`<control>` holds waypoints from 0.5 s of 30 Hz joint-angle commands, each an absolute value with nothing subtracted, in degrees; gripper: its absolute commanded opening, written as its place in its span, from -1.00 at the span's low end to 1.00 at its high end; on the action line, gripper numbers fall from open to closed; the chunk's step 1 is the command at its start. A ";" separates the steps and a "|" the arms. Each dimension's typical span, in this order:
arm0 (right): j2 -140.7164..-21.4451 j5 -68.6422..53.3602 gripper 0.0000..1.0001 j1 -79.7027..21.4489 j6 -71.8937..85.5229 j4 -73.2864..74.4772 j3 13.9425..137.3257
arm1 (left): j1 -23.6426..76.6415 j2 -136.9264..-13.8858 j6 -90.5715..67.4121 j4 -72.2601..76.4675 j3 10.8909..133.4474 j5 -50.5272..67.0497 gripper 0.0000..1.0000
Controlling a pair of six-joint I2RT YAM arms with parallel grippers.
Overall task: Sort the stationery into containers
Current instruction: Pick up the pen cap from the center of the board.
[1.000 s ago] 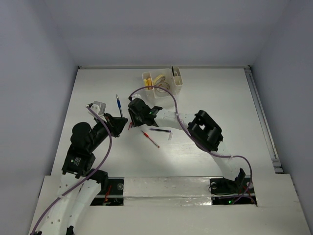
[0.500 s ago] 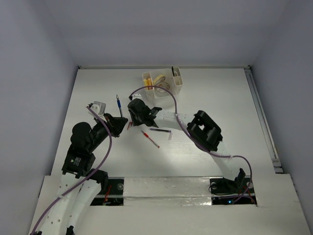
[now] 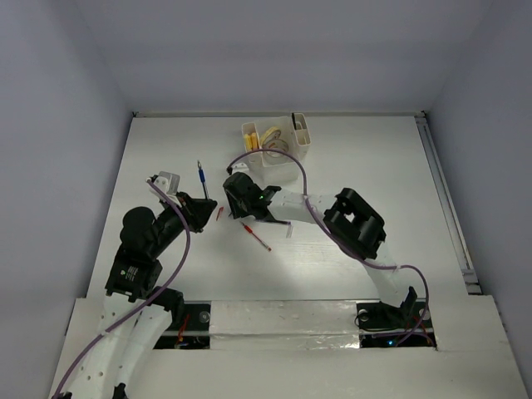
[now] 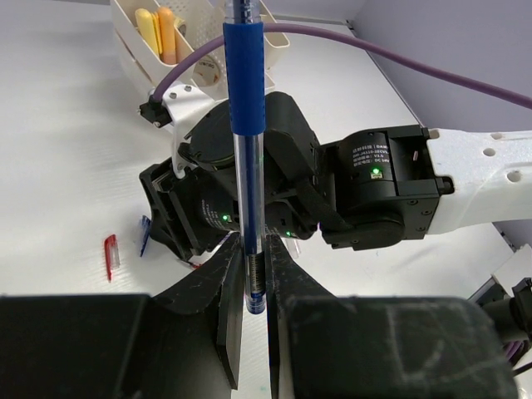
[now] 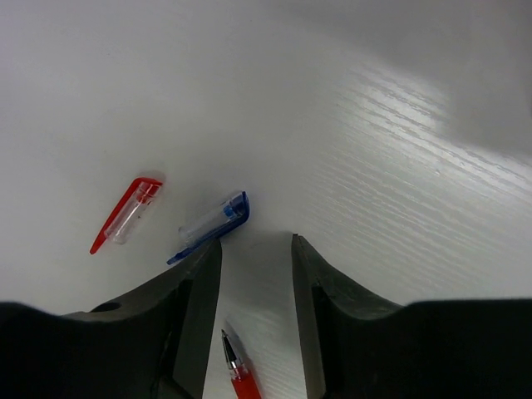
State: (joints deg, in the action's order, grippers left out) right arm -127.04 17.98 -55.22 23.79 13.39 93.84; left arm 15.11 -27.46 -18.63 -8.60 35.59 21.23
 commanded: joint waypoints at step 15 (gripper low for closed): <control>-126.73 10.90 0.03 -55.55 30.67 7.65 94.74 | 14.41 -26.54 -17.93 -6.24 36.39 22.24 -1.00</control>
